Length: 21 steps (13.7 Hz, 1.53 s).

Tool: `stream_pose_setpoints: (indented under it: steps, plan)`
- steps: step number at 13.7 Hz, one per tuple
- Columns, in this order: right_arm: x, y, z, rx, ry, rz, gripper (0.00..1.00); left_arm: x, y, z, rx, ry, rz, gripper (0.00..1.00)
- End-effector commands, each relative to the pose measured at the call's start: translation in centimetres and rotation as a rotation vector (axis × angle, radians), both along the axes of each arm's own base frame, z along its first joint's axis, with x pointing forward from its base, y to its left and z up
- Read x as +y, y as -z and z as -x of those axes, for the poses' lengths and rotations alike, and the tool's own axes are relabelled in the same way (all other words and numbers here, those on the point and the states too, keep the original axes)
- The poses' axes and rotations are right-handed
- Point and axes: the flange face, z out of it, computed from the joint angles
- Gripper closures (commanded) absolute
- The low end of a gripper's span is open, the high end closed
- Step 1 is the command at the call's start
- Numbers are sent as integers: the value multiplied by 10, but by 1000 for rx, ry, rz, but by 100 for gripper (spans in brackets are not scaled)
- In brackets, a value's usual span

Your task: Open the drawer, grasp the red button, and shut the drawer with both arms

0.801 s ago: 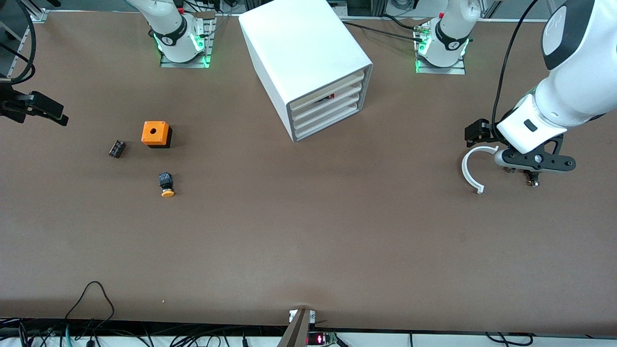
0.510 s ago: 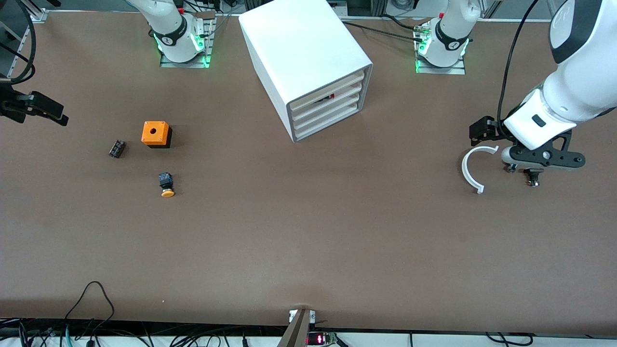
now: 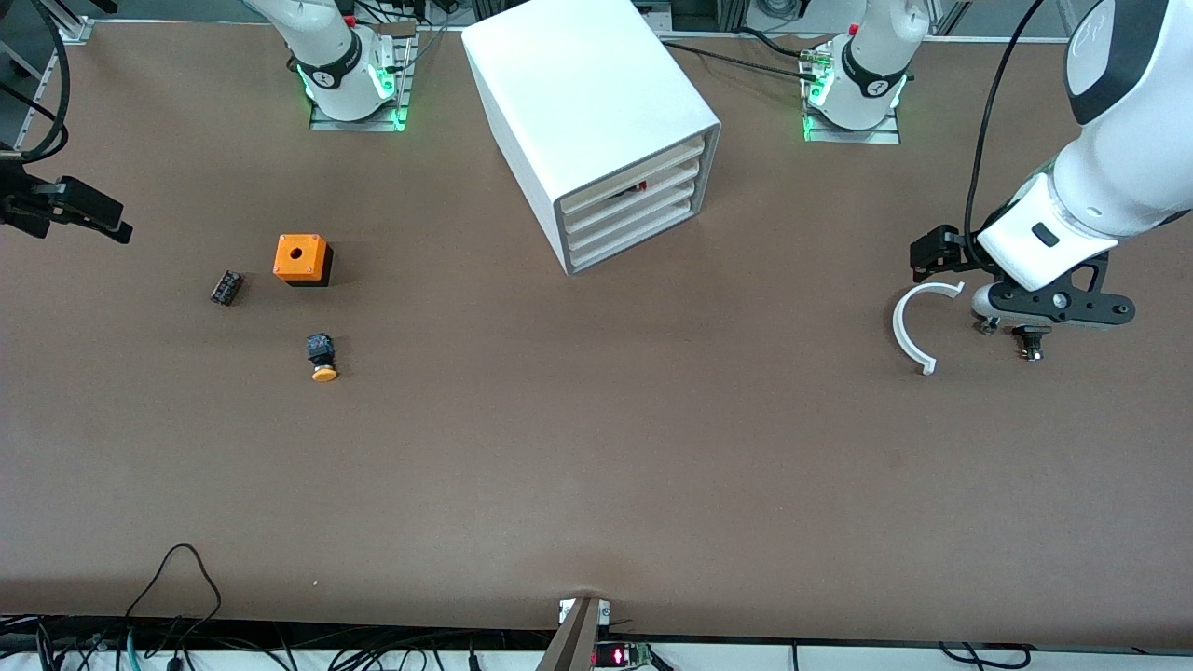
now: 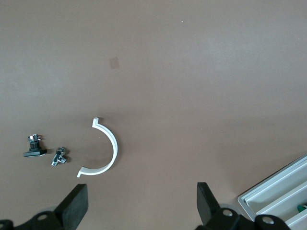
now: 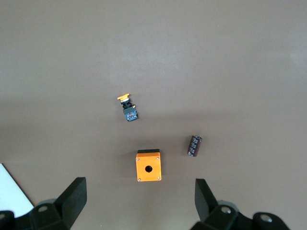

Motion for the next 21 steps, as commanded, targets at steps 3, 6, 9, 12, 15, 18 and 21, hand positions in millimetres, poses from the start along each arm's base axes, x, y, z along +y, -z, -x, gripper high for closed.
stream_pose_setpoints:
  steps: [3, 6, 9, 12, 15, 18, 21]
  plan:
    - [4, 4, -3, 12, 4, 24, 0, -3, 4, -3, 8, 18, 19, 0]
    - [4, 2, -4, 3, 6, 22, 0, -5, 6, -3, 14, 15, 43, 0]
    - [4, -3, -3, 0, -20, 21, 0, -13, 32, -3, 72, 23, 45, 0]
    - [36, 19, -16, 30, -64, 9, 0, -28, 70, 0, 164, 7, 157, 0]
    - [73, 40, -21, 76, -122, 5, 0, -50, 133, 10, 317, -27, 287, 0]
    - [103, 57, -24, 103, -175, 14, 0, -86, 202, 28, 490, -97, 483, 0]
    - [108, 64, -29, 100, -173, 5, 0, -126, 270, 59, 550, -50, 613, 0]
